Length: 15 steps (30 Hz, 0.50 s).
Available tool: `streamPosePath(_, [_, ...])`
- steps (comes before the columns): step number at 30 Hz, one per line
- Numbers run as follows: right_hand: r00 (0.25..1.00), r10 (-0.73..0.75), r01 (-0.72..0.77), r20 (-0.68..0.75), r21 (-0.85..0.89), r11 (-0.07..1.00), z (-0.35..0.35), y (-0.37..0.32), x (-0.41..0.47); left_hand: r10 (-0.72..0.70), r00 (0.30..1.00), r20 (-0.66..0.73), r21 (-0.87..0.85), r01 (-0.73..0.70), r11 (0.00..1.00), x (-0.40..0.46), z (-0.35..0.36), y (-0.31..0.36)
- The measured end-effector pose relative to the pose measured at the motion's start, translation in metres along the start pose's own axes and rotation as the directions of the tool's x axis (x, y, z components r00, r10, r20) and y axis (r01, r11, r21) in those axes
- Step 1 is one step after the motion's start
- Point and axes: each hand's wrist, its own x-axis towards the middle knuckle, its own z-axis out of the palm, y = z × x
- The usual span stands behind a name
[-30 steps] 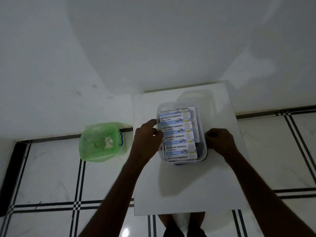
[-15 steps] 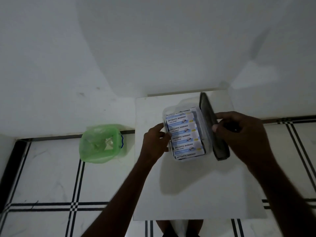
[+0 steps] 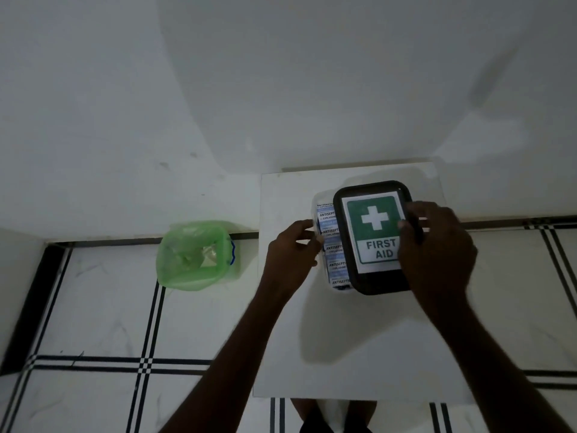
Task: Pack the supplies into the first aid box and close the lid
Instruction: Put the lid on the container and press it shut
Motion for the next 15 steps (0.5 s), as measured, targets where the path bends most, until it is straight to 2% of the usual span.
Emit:
streamPosePath(2, [0.97,0.161,-0.149,0.183,-0.077,0.986,-0.004,0.014,0.005,0.064,0.998,-0.016,0.047,-0.063,0.997,-0.009,0.006,0.002])
streamPosePath(4, [0.938,0.137,-0.129,0.32,-0.044,0.991,0.0,0.02,0.003,0.092,0.996,-0.006,0.055,-0.091,0.994,-0.013,0.01,0.005])
streamPosePath(9, [0.965,0.063,-0.044,0.254,-0.08,0.996,0.02,0.013,-0.007,0.08,0.997,-0.012,0.089,-0.078,0.993,-0.011,0.011,0.004])
streamPosePath(12, [0.969,0.09,-0.069,0.229,-0.101,0.993,0.023,0.01,-0.01,0.038,0.998,-0.054,0.02,-0.037,0.999,-0.007,0.01,0.001])
streamPosePath(15, [0.972,0.14,-0.135,0.188,-0.038,0.99,0.024,0.015,-0.004,0.006,0.993,-0.118,0.004,-0.006,1.0,-0.002,0.012,0.002])
